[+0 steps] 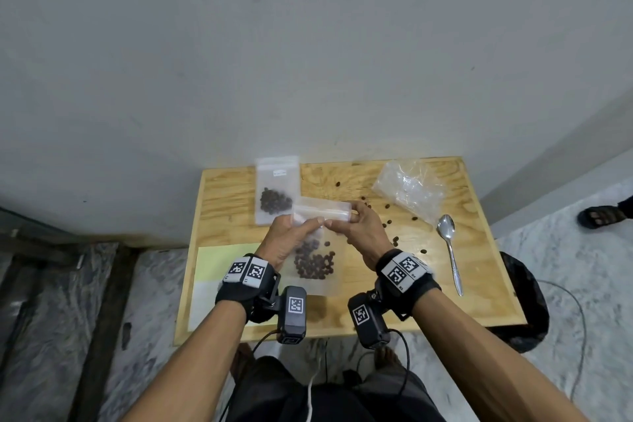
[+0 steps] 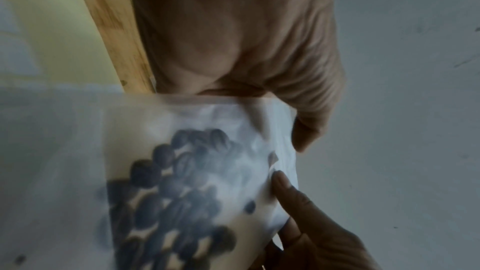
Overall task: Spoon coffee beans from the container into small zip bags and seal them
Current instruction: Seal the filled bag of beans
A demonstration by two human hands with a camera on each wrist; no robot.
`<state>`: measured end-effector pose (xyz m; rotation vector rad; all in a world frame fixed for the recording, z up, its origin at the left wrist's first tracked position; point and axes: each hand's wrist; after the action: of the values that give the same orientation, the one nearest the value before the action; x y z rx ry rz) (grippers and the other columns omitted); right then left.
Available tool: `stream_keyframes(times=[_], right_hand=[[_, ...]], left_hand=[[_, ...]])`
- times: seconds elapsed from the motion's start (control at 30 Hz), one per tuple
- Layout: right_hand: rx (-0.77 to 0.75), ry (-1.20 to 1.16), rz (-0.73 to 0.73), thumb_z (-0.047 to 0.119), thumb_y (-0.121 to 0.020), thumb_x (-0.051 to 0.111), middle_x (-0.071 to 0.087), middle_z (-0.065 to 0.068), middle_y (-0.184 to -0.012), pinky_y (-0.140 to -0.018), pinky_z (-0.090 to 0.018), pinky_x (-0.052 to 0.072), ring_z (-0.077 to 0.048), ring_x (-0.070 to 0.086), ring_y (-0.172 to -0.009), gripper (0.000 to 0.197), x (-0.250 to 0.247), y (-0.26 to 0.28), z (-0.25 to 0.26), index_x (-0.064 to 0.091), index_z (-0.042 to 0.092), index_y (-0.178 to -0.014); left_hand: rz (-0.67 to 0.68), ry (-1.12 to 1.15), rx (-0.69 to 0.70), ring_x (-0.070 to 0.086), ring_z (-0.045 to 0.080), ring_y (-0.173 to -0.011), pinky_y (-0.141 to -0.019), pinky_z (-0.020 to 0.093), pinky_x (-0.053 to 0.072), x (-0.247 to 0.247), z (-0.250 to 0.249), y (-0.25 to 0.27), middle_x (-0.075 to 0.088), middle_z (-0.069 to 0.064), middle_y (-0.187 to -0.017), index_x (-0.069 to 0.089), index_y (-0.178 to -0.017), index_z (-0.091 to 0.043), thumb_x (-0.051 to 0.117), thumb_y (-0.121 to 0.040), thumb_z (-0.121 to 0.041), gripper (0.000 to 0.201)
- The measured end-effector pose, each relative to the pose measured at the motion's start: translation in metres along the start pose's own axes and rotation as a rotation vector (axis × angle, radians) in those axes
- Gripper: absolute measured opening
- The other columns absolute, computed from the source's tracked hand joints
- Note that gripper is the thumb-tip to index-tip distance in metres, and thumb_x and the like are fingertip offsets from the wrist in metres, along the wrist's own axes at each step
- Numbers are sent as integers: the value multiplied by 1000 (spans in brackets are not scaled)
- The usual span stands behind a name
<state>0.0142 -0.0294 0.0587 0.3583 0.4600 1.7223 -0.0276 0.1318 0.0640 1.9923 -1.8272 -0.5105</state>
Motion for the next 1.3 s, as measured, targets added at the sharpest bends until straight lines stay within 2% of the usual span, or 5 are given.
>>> stream_keyframes(times=[0.2, 0.47, 0.8, 1.0, 1.3], right_hand=[[7, -33, 29, 0, -80, 74, 73, -10, -96, -50, -11, 46, -11, 65, -69, 45, 1, -1, -3, 56, 5, -121], [197, 19, 184, 9, -87, 65, 70, -8, -98, -67, -30, 50, -20, 65, -82, 18, 20, -17, -21, 59, 11, -104], [137, 120, 85, 1, -88, 63, 66, -6, -84, -62, -33, 58, -21, 62, -75, 15, 68, -81, -4, 63, 13, -78], [72, 372, -67, 10, -85, 62, 67, -2, -82, -65, -34, 58, -23, 63, -76, 25, 95, -111, -6, 61, 24, -65], [89, 431, -71, 7, -84, 58, 71, -5, -85, -78, -40, 59, -28, 70, -89, 22, 77, -115, -15, 66, 22, -70]], left_hand=[[-50, -29, 10, 70, 24, -65, -52, 22, 50, -2, 5, 0, 72, 11, -68, 69, -79, -9, 70, -88, -12, 10], [-200, -60, -54, 69, 36, -88, -88, 45, 54, -38, 15, -37, 70, 22, -86, 60, -64, -9, 69, -89, -18, 28], [-529, -466, 178, 45, 25, -129, -108, 37, 40, -62, -6, -56, 41, 9, -146, 35, -146, -13, 60, -93, -16, 59], [-138, -1167, 240, 31, 27, -143, -110, 48, 37, -60, 37, -46, 22, 6, -160, 31, -151, -24, 58, -91, -17, 67], [-58, -1254, 177, 30, 24, -143, -105, 55, 42, -58, 64, -57, -1, -1, -165, 0, -156, -32, 61, -82, -13, 97]])
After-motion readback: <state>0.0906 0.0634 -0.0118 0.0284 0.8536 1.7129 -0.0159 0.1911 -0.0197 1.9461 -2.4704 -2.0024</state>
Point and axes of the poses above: each hand's wrist, its own y-axis away from the middle knuckle, its own x-axis out of the palm, z = x × y
